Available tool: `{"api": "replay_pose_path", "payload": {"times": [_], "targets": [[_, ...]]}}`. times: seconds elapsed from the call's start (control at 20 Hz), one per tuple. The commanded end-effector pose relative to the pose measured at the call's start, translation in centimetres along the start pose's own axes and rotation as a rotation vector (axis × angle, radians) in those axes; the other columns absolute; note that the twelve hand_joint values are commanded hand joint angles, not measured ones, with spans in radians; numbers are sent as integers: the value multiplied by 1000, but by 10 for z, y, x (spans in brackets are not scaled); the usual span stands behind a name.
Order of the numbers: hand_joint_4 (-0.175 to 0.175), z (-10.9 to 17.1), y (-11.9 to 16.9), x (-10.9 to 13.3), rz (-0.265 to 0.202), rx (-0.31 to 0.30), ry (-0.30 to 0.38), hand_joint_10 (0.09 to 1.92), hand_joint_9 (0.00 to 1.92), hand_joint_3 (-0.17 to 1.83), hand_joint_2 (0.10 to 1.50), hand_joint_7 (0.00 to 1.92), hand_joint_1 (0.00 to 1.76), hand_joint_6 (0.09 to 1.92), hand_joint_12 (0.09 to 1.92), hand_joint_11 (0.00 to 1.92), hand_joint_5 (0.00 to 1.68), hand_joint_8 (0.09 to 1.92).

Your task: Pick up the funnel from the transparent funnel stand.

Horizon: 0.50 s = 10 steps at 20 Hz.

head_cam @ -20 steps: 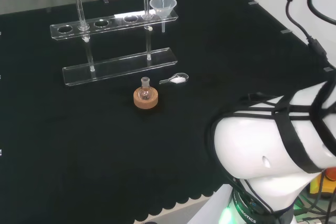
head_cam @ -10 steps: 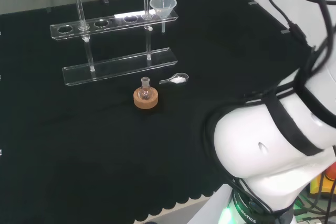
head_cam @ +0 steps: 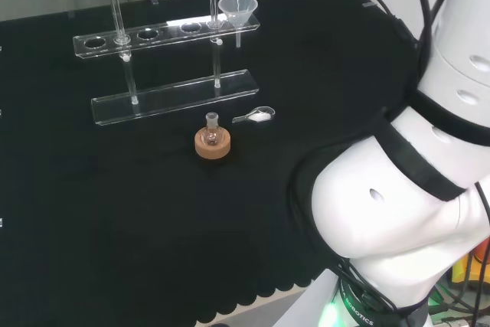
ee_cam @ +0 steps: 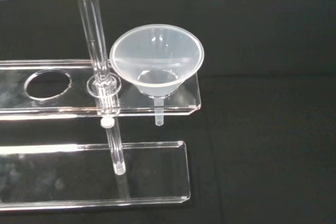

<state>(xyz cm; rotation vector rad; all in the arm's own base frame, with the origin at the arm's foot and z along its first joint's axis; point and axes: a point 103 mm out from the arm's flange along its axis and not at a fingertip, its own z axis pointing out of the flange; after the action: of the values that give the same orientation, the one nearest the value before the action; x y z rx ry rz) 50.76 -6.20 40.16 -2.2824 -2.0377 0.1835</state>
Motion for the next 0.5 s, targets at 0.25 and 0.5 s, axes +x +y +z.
{"api": "replay_pose_path", "payload": {"times": [0.25, 0.5], "targets": [[2, 28, 45, -14, -78, 73, -10, 629, 195, 357, 1125, 80, 3, 87, 1388, 32, 213, 458], [0, 43, 56, -16, -76, 111, -19, 645, 222, 330, 1102, 103, 43, 87, 1395, 37, 214, 494]]}}
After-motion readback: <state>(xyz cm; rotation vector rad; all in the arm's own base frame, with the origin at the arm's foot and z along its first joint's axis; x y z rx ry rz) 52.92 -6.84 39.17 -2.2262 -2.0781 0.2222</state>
